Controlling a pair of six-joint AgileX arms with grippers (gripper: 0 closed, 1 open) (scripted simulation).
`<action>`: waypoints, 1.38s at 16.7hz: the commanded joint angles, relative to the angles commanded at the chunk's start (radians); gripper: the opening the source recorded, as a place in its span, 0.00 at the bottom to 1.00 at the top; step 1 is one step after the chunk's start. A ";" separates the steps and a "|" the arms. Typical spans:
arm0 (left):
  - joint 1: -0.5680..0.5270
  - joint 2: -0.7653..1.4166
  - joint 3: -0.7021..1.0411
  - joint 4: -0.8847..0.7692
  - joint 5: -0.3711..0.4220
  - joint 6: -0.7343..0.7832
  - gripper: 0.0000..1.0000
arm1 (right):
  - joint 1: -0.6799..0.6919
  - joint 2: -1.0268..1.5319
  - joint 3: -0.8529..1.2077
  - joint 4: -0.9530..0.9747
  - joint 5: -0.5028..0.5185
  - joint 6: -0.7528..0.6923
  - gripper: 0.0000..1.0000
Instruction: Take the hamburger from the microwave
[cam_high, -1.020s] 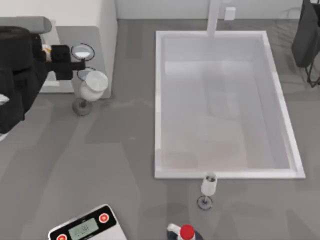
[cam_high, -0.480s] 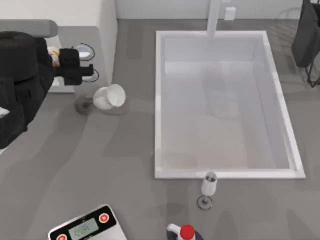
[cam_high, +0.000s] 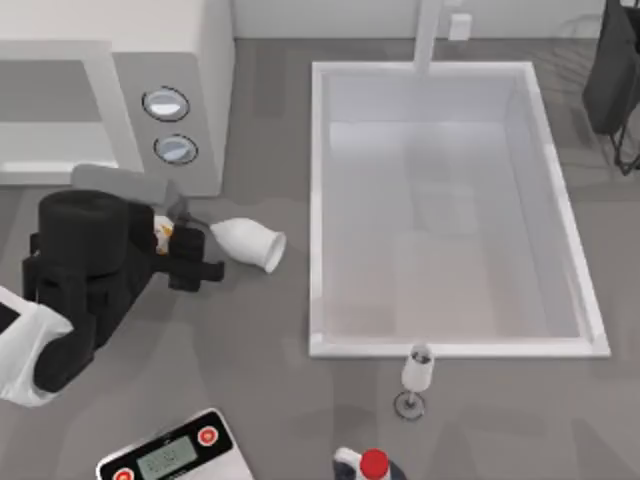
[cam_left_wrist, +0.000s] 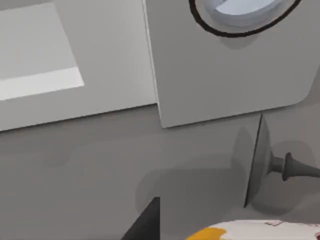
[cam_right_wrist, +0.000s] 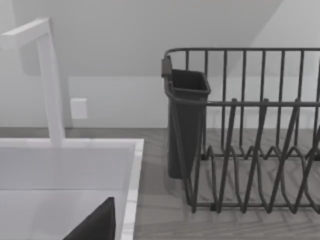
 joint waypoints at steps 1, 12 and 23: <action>-0.001 0.047 -0.016 0.068 0.000 -0.001 0.00 | 0.000 0.000 0.000 0.000 0.000 0.000 1.00; 0.045 0.248 0.028 0.394 -0.080 -0.088 0.00 | 0.000 0.000 0.000 0.000 0.000 0.000 1.00; 0.045 0.248 0.028 0.394 -0.080 -0.088 0.75 | 0.000 0.000 0.000 0.000 0.000 0.000 1.00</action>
